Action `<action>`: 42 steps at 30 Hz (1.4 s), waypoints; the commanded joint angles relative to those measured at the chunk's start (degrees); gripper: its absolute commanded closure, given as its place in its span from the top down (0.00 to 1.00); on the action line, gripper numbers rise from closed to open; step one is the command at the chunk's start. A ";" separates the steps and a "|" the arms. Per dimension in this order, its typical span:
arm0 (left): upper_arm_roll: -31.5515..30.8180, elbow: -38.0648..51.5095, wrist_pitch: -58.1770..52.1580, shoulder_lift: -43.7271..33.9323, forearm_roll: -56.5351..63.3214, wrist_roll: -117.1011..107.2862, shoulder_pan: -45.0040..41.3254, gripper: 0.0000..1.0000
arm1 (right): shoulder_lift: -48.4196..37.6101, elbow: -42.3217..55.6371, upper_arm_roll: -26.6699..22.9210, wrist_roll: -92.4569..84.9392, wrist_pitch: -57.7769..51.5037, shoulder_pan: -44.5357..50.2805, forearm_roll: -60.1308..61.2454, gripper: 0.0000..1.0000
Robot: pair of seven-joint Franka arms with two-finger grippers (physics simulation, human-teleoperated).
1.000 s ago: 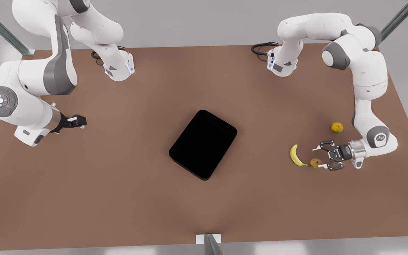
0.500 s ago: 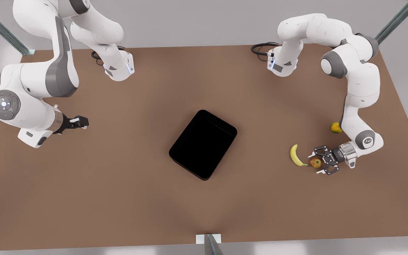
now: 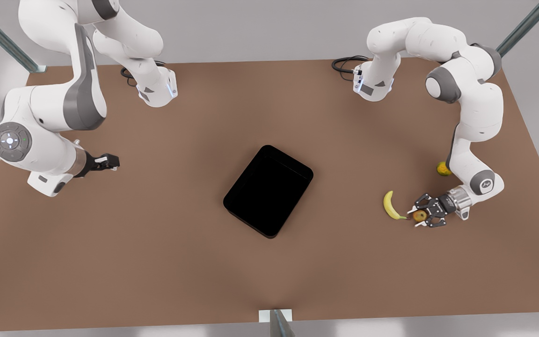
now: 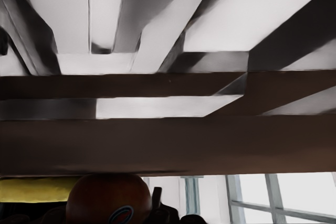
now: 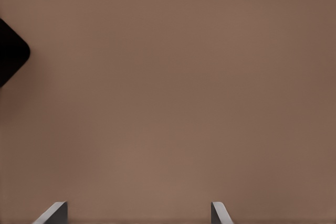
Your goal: Place the storage box in the middle with the right arm, and place the apple in the storage box with the left arm
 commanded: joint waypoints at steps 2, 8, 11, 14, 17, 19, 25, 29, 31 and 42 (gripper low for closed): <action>0.43 0.08 -0.91 -0.36 -0.54 -1.04 0.00 0.21 | 0.02 0.01 0.00 -0.09 0.00 -0.03 0.00 1.00; 0.17 1.66 -1.97 -6.24 0.78 -11.59 -0.44 0.21 | 0.11 0.01 0.00 -0.26 0.00 -0.03 0.00 1.00; -0.01 1.84 -0.65 -13.63 3.16 -21.17 -7.29 0.21 | 0.19 0.10 0.00 -0.18 0.00 -0.03 0.00 1.00; -2.21 2.98 4.80 -17.76 3.59 -29.08 -12.56 0.21 | 0.37 0.18 0.00 -0.18 0.00 -0.03 0.00 1.00; -2.12 3.16 10.69 -21.54 5.88 -38.13 -23.37 0.21 | 0.37 0.18 0.00 -0.18 0.00 -0.03 0.00 1.00; -2.12 4.65 15.17 -21.98 6.58 -46.39 -29.96 0.21 | 0.46 0.18 0.00 -0.18 0.00 -0.03 0.00 1.00; -2.03 12.03 25.28 -21.46 9.22 -68.89 -44.64 0.21 | 0.46 0.18 0.00 -0.09 0.09 0.06 0.09 1.00; -2.03 15.29 30.99 -20.31 11.50 -76.63 -51.94 0.21 | 0.63 0.18 0.00 0.09 0.18 0.06 0.09 1.00; -2.03 15.29 35.74 -19.52 12.56 -79.09 -56.86 0.21 | 0.63 0.18 0.00 0.09 0.18 0.06 0.09 1.00; -1.50 16.08 39.43 -19.52 20.64 -81.29 -61.44 1.00 | 0.81 0.36 0.00 0.09 0.18 0.06 0.18 1.00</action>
